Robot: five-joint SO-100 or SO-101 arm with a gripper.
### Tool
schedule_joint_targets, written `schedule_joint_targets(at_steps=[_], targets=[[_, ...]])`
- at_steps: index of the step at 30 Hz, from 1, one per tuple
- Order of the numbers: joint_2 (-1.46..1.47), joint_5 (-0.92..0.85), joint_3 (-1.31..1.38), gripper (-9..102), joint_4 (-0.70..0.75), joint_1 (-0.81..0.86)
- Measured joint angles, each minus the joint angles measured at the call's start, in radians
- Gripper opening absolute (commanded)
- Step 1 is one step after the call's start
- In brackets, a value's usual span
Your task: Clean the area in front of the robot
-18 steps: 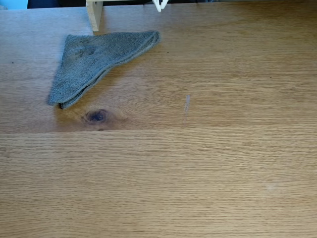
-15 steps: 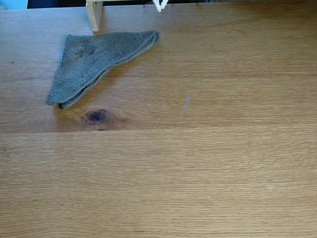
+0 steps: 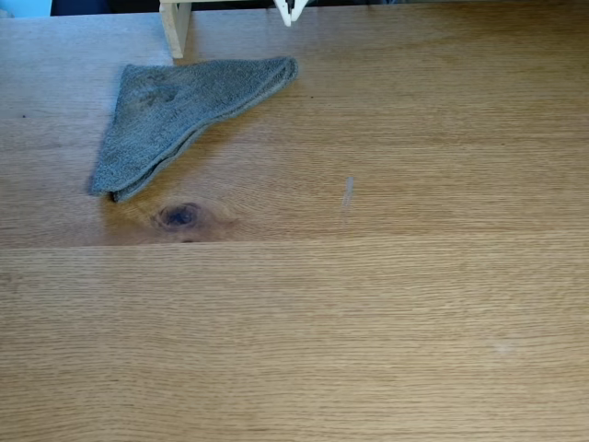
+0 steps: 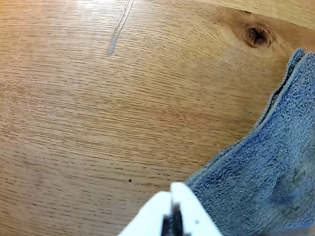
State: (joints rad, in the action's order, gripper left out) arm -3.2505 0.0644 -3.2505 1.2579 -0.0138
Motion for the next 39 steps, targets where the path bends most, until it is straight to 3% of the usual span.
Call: schedule_joint_targets(at_steps=[8, 12, 17, 21, 28, 33, 39], targets=[[0.011, -0.077, 0.0, 7, -0.087, -0.149], [0.107, -0.133, 0.0, 9, -0.242, -0.225], [0.356, -0.164, 0.032, 20, -0.479, -0.278], [0.586, -0.135, 0.178, 27, -0.543, -0.273], [0.95, -0.069, 0.514, 26, -0.541, -0.067], [1.127, -0.037, 0.721, 32, -0.588, 0.186], [1.358, -0.064, 0.782, 37, -0.709, 0.523]])
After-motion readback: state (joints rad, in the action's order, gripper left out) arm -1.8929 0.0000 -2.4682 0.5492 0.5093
